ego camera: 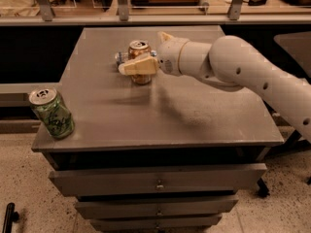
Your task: Move orange can near green can
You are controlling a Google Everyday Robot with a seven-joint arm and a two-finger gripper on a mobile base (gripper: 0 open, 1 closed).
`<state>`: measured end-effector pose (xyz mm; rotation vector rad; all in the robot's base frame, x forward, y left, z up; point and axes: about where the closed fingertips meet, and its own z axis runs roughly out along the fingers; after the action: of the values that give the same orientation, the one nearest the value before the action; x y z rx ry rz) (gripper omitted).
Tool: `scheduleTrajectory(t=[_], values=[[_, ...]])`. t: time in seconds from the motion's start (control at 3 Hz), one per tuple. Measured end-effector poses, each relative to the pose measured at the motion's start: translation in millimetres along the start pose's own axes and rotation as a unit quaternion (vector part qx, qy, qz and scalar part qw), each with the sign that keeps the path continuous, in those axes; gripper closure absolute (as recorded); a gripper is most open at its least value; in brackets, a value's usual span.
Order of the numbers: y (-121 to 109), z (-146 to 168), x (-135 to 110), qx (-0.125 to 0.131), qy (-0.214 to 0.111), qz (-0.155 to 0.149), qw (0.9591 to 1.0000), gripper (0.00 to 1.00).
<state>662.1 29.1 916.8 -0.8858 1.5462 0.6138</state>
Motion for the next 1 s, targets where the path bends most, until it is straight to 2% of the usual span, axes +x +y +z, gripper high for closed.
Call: scheduleTrajectory(t=[0.33, 1.0], values=[[-2.0, -1.2, 4.5, 0.009, -0.011, 0.016, 0.9998, 0.23], [-4.5, -4.8, 3.7, 0.007, -0.032, 0.035, 0.9988, 0.69]])
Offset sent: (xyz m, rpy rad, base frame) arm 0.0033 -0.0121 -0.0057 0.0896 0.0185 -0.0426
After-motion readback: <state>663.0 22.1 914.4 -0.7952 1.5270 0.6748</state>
